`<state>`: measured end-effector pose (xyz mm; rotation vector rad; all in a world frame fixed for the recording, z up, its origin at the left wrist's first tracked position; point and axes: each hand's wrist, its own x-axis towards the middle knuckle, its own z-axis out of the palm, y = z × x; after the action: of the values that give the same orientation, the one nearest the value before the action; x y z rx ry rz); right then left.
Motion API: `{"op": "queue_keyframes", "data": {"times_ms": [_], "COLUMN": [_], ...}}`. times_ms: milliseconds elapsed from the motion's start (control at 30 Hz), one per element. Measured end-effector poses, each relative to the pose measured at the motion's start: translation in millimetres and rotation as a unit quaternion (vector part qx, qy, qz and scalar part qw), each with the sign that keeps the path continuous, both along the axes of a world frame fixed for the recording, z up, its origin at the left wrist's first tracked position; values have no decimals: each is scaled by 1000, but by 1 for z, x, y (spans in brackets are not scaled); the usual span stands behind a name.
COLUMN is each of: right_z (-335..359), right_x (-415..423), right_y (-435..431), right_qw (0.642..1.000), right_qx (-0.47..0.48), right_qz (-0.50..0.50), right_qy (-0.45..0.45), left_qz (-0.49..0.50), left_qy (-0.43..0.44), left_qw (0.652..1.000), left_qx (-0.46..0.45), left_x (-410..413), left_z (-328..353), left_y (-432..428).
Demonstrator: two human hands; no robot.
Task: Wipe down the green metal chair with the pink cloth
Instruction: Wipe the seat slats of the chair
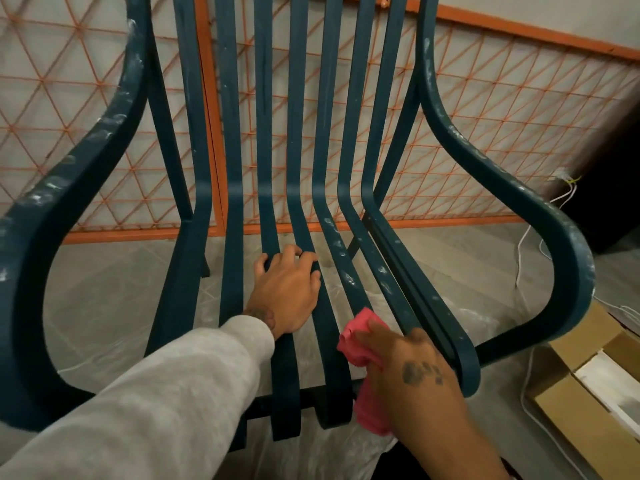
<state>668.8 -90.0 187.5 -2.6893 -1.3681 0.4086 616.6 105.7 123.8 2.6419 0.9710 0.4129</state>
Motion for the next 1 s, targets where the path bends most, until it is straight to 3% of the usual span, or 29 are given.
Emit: {"op": "queue_keyframes", "data": {"times_ms": [267,400,467,567,700,800,1000], "right_z": [-2,15,29,37,7,1,5], "right_x": [22,30,40,59,62,44,33], "right_y": [13,3,14,49,96,88,53], "right_qw": [997,997,991,982,996,998,998], "right_qx": [65,68,105,176,75,-19,-39], "right_qz": [8,3,-14,-48,-35,-28,12], "right_qy": [-29,41,80,39,27,-50,-57], "left_qz": [-7,-6,-8,-11,-12,-16,-15], "left_qy": [15,12,11,7,3,11,19], "left_qw": [1000,1000,1000,999,999,999,999], "left_qx": [-14,-16,-20,-31,-34,-33,-31], "left_x": [-1,-1,-1,0,-2,-2,-1], "left_z": [2,4,5,6,5,7,6], "left_y": [-1,-2,-2,-1,-1,-3,-3]}}
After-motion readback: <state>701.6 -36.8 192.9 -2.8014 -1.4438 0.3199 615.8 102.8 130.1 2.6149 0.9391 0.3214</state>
